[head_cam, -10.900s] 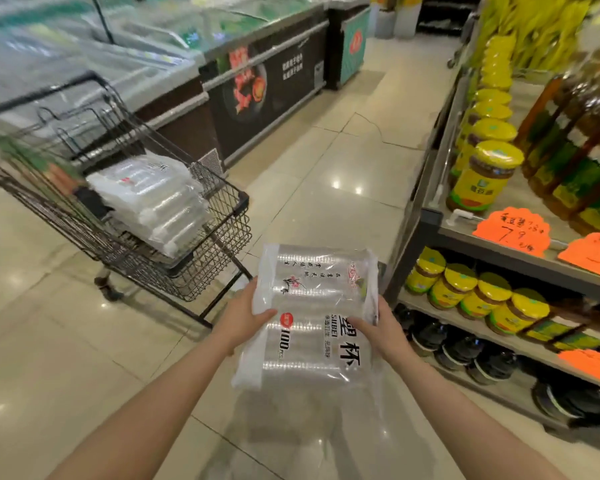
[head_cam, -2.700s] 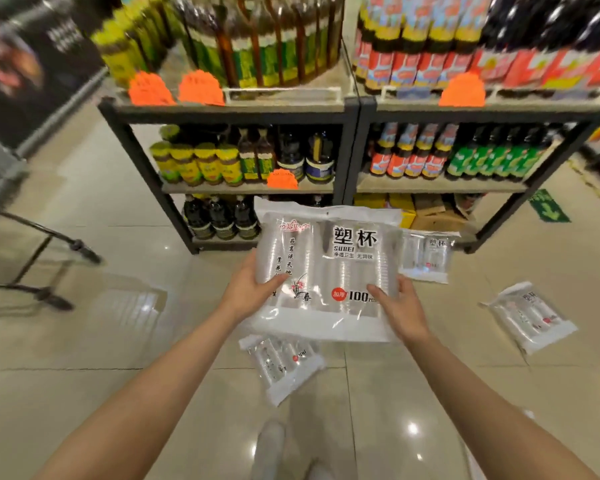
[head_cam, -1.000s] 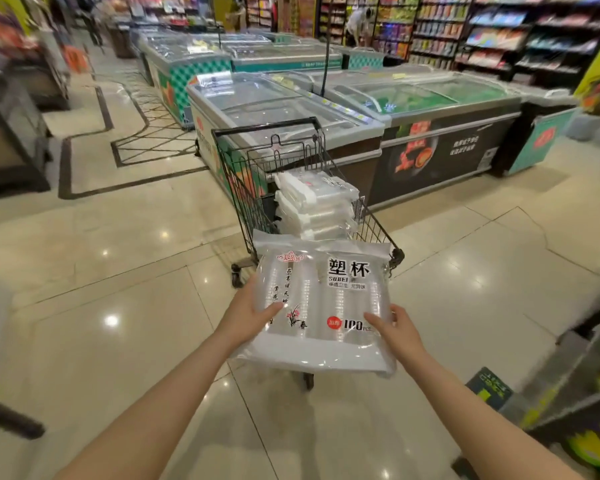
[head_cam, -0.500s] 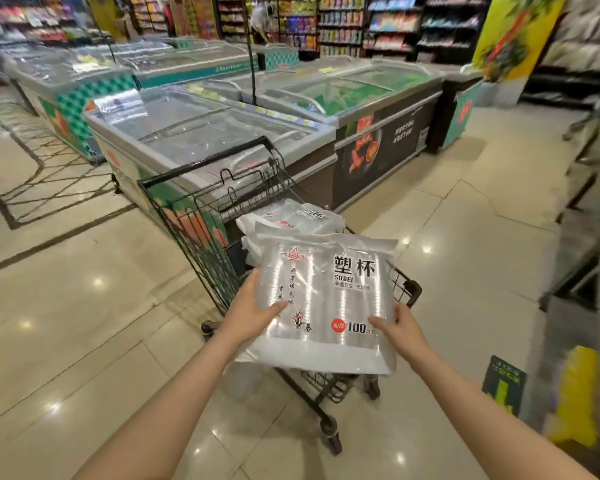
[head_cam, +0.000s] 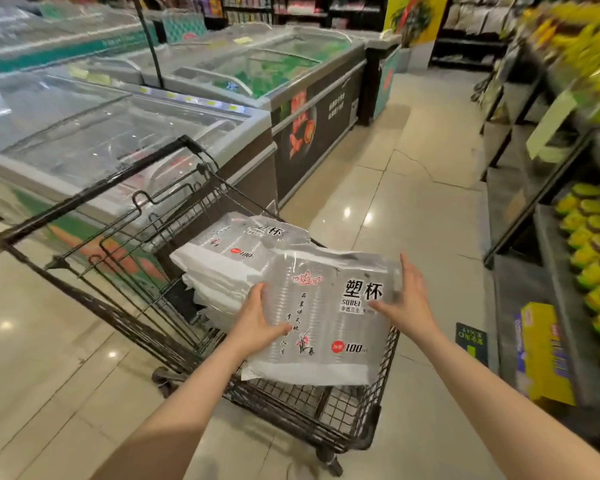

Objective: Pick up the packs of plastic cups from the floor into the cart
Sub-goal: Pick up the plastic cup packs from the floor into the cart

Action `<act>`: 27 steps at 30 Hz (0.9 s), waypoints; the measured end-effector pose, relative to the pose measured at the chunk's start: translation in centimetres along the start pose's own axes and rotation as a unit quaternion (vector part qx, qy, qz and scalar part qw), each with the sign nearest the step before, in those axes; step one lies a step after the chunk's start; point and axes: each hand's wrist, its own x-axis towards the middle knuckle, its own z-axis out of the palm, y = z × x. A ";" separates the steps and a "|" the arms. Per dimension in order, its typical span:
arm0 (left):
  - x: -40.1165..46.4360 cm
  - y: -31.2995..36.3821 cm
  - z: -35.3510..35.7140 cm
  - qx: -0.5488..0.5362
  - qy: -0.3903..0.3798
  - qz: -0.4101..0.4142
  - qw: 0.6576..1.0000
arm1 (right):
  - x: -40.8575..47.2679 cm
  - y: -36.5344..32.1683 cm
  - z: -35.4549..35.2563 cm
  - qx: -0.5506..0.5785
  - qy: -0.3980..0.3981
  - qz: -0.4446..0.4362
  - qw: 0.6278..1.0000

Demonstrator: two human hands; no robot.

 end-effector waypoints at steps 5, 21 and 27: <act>4.8 0.1 1.2 0.028 -0.080 0.045 0.995 | 5.3 -1.0 -0.7 -0.215 -0.066 -0.098 0.969; 17.7 -0.2 -0.6 0.420 -0.102 0.309 0.847 | 8.8 0.1 5.0 -0.467 -0.050 0.023 0.882; 16.5 -1.6 4.7 0.331 -0.150 0.133 0.922 | 8.0 0.9 7.0 -0.309 -0.018 0.116 0.944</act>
